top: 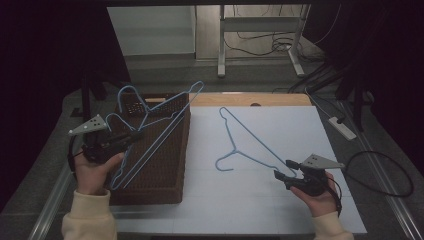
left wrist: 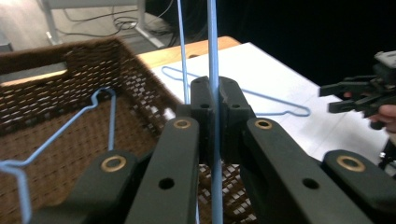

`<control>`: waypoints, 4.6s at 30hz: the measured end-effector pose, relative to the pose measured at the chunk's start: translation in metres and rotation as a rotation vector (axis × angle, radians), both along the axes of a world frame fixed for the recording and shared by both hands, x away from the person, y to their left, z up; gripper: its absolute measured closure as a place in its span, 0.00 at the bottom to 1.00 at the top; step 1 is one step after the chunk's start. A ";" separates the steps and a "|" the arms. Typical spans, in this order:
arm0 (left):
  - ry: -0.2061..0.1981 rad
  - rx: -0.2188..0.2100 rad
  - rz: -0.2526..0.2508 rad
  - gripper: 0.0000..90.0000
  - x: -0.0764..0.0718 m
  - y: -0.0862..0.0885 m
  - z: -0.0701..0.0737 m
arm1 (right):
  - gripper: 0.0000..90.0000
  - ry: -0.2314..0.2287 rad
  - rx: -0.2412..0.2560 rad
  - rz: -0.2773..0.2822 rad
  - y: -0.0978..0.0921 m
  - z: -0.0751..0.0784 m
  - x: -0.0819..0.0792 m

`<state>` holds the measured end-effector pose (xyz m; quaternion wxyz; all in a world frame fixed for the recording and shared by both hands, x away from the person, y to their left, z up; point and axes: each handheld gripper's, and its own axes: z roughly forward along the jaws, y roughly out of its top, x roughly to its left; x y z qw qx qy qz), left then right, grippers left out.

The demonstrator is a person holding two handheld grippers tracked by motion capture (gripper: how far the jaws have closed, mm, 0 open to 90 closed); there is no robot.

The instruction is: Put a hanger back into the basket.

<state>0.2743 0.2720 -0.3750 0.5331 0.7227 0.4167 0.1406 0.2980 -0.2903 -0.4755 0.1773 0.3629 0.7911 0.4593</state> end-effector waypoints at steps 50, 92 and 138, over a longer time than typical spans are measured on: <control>0.253 0.093 0.082 0.96 0.043 0.024 -0.065 | 0.41 0.010 -0.012 0.010 0.002 -0.002 0.000; 0.012 0.092 0.037 0.41 -0.024 -0.020 -0.039 | 0.40 0.029 -0.011 0.031 0.002 -0.003 0.003; -0.025 0.144 -0.034 0.38 -0.040 -0.051 -0.051 | 0.68 0.209 -0.243 0.029 0.038 0.003 0.078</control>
